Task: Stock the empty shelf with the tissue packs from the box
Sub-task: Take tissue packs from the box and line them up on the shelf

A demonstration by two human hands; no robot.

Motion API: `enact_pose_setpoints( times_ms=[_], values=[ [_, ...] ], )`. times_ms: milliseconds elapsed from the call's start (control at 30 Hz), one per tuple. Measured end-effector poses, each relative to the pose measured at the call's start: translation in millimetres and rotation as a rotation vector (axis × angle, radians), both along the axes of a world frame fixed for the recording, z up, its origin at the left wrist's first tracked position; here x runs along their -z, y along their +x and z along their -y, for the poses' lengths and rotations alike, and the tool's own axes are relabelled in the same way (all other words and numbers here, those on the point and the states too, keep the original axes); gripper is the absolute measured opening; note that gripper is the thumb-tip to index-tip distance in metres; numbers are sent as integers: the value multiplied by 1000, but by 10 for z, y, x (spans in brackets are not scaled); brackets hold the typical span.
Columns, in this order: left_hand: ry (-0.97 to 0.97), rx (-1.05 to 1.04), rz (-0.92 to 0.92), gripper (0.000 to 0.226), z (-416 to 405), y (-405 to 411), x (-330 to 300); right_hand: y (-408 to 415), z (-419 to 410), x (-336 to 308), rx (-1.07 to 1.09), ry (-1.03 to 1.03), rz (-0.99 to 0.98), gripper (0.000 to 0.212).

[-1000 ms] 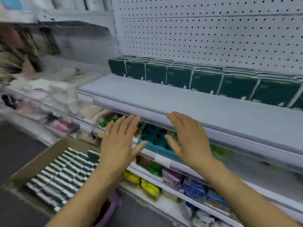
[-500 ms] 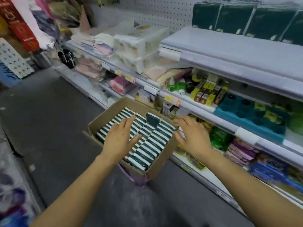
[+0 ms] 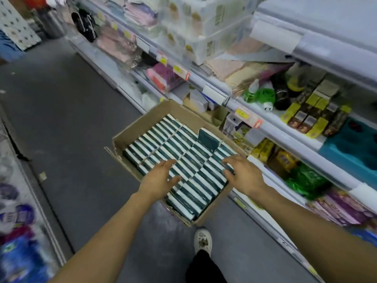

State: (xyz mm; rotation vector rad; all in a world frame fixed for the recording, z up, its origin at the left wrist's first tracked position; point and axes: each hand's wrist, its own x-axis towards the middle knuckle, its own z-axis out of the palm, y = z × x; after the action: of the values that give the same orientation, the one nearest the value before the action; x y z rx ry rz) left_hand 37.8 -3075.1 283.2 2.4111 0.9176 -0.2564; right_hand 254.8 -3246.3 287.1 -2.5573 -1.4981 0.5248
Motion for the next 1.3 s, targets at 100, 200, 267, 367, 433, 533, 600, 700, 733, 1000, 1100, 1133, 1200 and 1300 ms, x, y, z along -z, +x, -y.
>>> enact_pose_setpoints(
  times_ms=[100, 200, 267, 367, 433, 533, 600, 700, 733, 1000, 1100, 1133, 1200, 1300],
  values=[
    [-81, 4, -39, 63, -164, 236, 233, 319, -318, 177, 12, -30, -15, 37],
    [-154, -16, -41, 61, -305, 475, 469, 624, -658, 382, 16, -40, 15, 35],
    [-208, -41, -31, 58, -386, 631, 627, 783, -882, 506, 26, -56, 34, 34],
    [-281, -78, -22, 51, -464, 871, 847, 955, -1174, 694, 36, -122, 63, 34],
    [-332, -66, -22, 46, -476, 1020, 1002, 1014, -1319, 839, 18, -166, 122, 34],
    [-480, -56, 9, 40, -418, 1226, 1189, 1017, -1446, 1012, -19, -201, 232, 36],
    [-588, -68, 43, 42, -368, 1317, 1266, 982, -1502, 1065, -39, -228, 297, 38],
    [-599, -26, -4, 50, -335, 1386, 1311, 926, -1585, 1154, -68, -349, 331, 48],
    [-585, -39, -13, 48, -330, 1391, 1327, 909, -1608, 1190, -62, -383, 334, 46],
    [-390, 33, 20, 9, -315, 1455, 1344, 896, -1535, 1075, 21, -285, 261, 35],
    [-377, 115, 93, 13, -342, 1482, 1308, 915, -1353, 902, 41, -166, 181, 39],
    [-378, 149, 129, 11, -360, 1487, 1262, 923, -1284, 840, 61, -123, 160, 39],
    [-401, 217, 215, 11, -411, 1456, 1137, 914, -1147, 709, 101, -36, 115, 40],
    [-554, 192, 285, 20, -511, 1352, 855, 846, -955, 470, 211, 83, 41, 31]
  ],
)
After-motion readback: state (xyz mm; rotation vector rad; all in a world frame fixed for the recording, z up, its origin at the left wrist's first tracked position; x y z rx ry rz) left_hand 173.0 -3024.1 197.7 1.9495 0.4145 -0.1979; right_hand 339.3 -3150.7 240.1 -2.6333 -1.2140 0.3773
